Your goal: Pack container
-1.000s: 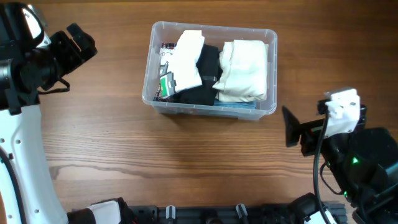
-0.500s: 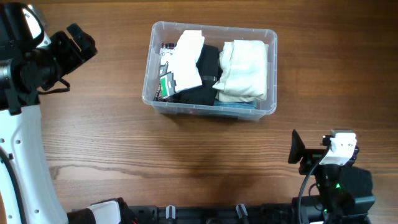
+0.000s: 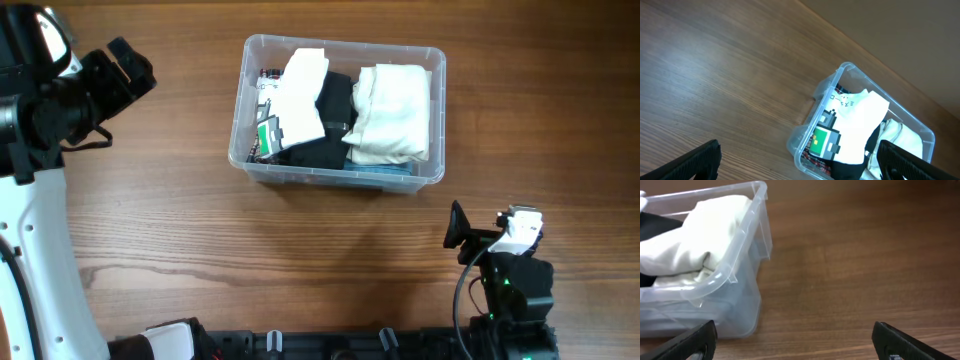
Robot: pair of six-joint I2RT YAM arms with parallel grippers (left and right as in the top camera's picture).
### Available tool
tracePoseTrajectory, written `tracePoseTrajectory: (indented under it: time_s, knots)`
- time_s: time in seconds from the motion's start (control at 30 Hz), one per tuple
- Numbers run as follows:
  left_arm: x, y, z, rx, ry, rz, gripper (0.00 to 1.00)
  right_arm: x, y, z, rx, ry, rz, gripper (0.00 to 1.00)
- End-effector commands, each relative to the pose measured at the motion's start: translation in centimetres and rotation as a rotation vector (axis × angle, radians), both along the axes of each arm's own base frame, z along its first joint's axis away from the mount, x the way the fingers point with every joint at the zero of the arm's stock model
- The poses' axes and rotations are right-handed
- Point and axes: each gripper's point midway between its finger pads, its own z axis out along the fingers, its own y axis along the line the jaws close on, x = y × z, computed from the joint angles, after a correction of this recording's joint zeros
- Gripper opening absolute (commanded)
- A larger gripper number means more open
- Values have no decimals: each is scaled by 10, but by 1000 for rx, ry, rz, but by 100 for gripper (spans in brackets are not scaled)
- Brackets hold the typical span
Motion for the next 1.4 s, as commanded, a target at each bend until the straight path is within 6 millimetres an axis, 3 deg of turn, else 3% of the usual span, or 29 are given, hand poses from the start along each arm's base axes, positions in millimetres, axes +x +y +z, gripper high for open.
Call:
tracePoseTrajectory:
  time_s: [0.0,0.83,0.93,1.0,1.1,1.17,1.23,1.3,1.33,1.37]
  knots:
    - [1,0,2,-11,-8,6,100,1,0,8,41,-35,-11,100]
    - [-2,-6,7,-9,-22,-10,100,1,0,8,42,-35,-9,100]
    - [-17,-22,21,-2,-69,-53,100,1,0,8,42,-35,-9,100]
    - [-40,-33,31,20,-109,-84,100,1,0,8,41,-35,-9,100]
    - [-68,-21,41,101,-182,-32,100,1,0,8,42,-35,-9,100]
    - [-74,-22,47,170,-302,-78,100,1,0,8,42,-35,-9,100]
    - [-77,-25,40,228,-381,-133,100,1,0,8,41,-35,-9,100]
    - [-82,-26,21,266,-411,-156,100,1,0,8,41,-35,-9,100]
    - [-87,-26,5,267,-413,-155,100,1,0,8,41,-35,-9,100]
    - [-97,-26,-27,265,-398,-153,100,1,0,8,41,-35,-9,100]
